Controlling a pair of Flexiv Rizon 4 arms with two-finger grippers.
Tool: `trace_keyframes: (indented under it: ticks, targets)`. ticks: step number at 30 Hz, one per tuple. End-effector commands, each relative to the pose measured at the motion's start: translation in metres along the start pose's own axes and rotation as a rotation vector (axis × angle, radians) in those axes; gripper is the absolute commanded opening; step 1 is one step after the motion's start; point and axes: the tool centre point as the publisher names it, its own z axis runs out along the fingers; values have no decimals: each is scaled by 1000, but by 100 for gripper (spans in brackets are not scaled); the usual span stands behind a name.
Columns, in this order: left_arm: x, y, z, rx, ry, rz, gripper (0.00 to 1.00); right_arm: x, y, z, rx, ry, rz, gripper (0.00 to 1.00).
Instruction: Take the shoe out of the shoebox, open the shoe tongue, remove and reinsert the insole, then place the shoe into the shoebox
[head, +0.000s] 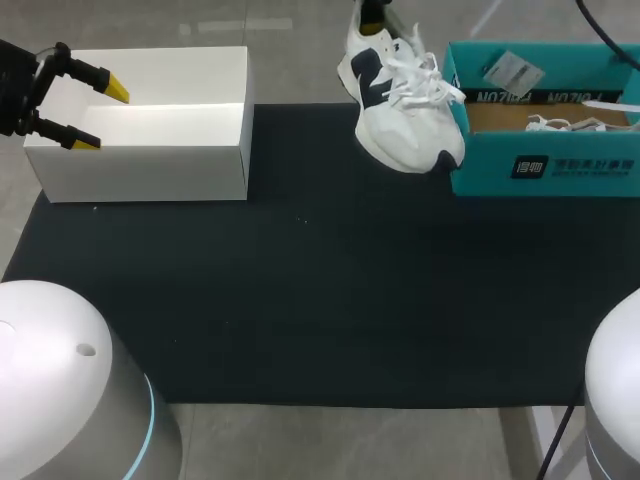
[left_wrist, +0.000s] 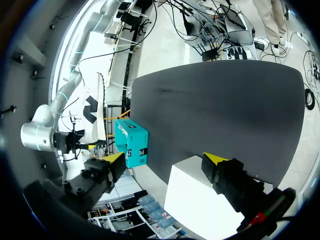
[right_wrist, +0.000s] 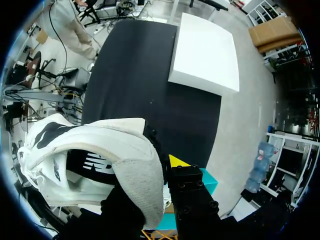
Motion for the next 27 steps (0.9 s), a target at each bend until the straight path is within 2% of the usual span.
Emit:
trace_keyframes:
  ticks: [1,5,8,14,15,17,18,22,27]
  targets:
    - [-1,0,0,1,3,-1,100,0,-1,-2,-2,0,-1,0]
    - [-1,0,0,1,3,-1,100,0,-4,-1,-3,7,-5,0]
    - [-1,0,0,1,3,-1,100,-6,-23,2,11,3,1,0]
    - [-1,0,0,1,3,-1,100,-22,-85,12,15,-7,55,0]
    - [-1,0,0,1,3,-1,100,-23,-95,14,48,-29,51,0]
    - [-1,0,0,1,3,-1,100,-27,-117,18,37,-15,61,0]
    - [-1,0,0,1,3,-1,100,-29,-129,19,65,-37,67,0]
    - [-1,0,0,1,3,-1,100,-36,-171,27,93,-62,51,0]
    - [-1,0,0,1,3,-1,100,-44,-226,41,160,-55,66,0]
